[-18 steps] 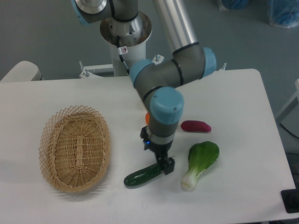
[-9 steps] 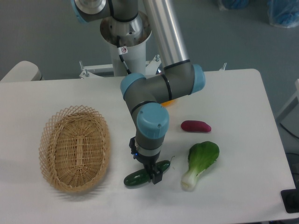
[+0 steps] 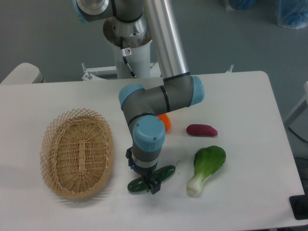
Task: Pick up the cucumber from the table
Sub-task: 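Lower the gripper onto the cucumber and close around it, then lift the grasped cucumber up off the table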
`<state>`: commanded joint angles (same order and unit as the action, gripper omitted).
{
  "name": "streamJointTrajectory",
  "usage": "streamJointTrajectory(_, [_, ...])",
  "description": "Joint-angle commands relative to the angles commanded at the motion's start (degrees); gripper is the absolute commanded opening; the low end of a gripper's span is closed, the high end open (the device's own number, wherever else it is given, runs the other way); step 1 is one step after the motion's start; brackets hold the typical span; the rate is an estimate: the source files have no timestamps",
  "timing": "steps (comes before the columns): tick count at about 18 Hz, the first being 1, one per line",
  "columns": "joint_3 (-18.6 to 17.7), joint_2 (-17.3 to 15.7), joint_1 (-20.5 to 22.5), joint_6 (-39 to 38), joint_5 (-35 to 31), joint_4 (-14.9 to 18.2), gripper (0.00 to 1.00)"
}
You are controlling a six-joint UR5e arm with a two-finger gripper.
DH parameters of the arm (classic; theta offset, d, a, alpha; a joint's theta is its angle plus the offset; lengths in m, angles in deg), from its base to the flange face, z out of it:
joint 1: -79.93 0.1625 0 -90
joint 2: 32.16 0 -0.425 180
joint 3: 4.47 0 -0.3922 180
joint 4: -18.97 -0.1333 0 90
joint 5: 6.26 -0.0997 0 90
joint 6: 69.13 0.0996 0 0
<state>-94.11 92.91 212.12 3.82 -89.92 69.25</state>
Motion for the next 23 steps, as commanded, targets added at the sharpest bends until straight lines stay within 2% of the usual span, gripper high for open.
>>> streamJointTrajectory(3, [-0.3, 0.7, -0.2, -0.3, -1.4, -1.6, 0.96])
streamJointTrajectory(7, [0.0, 1.4, -0.9, -1.7, -3.8, -1.8, 0.88])
streamJointTrajectory(11, [-0.1, 1.3, -0.9, -2.2, -4.0, -1.8, 0.44])
streamJointTrajectory(13, [0.2, 1.1, -0.9, -3.1, -4.0, -1.8, 0.3])
streamJointTrajectory(15, [0.3, 0.8, -0.9, -3.8, -4.0, -1.7, 0.25])
streamJointTrajectory(23, [1.1, -2.4, 1.0, -2.9, -4.0, -0.8, 0.25])
